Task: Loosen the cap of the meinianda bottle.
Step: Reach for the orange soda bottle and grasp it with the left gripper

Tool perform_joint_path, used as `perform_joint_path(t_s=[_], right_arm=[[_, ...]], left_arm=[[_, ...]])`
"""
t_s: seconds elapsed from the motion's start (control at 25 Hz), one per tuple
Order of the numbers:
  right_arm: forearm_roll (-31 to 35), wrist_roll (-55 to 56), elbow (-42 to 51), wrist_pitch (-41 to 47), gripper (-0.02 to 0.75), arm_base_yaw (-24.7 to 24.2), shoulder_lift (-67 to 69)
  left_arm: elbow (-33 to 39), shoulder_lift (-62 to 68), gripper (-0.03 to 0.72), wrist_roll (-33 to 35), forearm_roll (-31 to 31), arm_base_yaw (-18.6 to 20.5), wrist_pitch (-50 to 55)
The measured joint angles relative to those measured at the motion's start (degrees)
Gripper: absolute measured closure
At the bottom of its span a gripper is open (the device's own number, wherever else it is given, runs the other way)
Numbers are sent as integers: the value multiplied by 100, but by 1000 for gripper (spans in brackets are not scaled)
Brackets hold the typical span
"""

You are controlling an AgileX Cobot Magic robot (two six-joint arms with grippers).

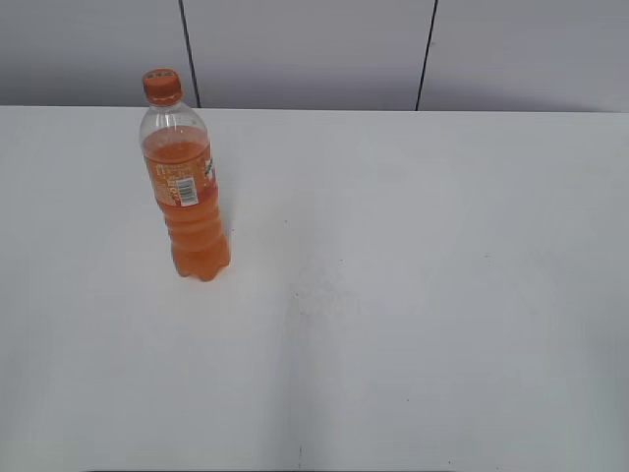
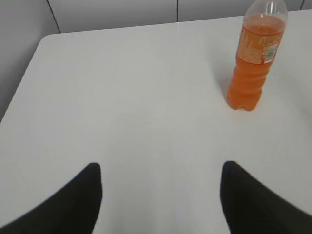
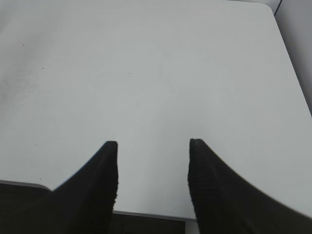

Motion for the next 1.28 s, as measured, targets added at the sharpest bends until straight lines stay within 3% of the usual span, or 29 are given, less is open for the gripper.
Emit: perform_joint_path(t_s=[0.32,0.52,0.76,1.04,1.28], right_arm=[[0,0,0,0,381,0,0],[0,0,0,0,381,0,0],[0,0,0,0,381,0,0],[0,0,0,0,381,0,0],[0,0,0,0,381,0,0]], left_arm=[[-45,27,220,287,-202,0,-6],[-609,453,220,541,-227,0,-148],[-811,1184,220,972,-1021,0,-1527],[-133,1880,220,1526,-2283,0,-3219],[611,2248,220,1614,-2729,0,-4133]])
